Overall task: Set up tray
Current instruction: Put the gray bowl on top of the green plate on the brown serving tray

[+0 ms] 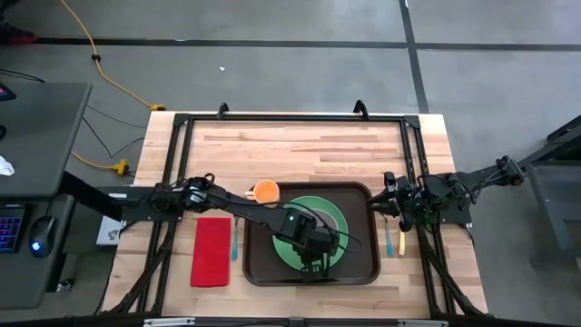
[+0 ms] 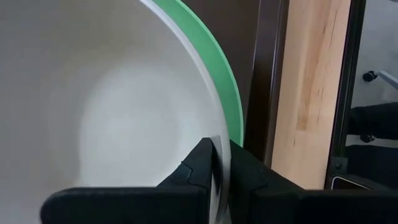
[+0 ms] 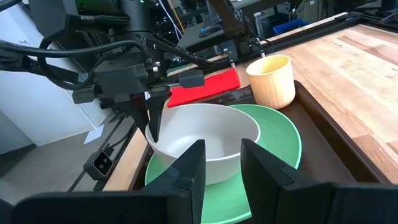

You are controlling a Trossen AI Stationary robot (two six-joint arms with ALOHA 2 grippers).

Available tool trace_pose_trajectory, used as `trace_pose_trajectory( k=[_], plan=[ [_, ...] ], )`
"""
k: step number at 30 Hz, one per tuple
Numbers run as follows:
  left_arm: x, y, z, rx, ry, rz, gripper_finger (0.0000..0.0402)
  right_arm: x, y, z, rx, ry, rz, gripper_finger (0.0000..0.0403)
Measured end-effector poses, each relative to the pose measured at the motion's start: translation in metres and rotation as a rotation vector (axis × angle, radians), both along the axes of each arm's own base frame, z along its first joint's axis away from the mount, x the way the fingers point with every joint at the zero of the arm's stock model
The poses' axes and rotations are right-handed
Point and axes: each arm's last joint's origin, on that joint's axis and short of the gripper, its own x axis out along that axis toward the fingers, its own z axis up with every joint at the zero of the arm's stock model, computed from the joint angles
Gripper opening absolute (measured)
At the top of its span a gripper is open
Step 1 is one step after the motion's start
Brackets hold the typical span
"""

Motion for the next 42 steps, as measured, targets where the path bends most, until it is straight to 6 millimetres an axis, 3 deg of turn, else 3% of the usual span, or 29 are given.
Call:
trace_pose_trajectory(
  k=[15,27,34,42],
  plan=[
    [0.0,0.0,0.0,-0.001,0.004,-0.004,0.01,0.0,0.0,0.0,0.0,0.0,0.0,0.0078],
    [0.0,0.007,-0.001,-0.004,0.03,0.005,0.0104,0.0,0.0,0.0,0.017,0.003,-0.002,0.0078],
    [-0.011,0.012,-0.006,0.094,0.137,0.028,0.0104,0.0,0.0,0.0,0.02,0.004,0.008,0.0078],
    [-0.011,0.017,-0.006,0.163,0.135,0.034,0.0104,0.0,0.0,0.0,0.02,0.004,0.008,0.0078]
  ],
)
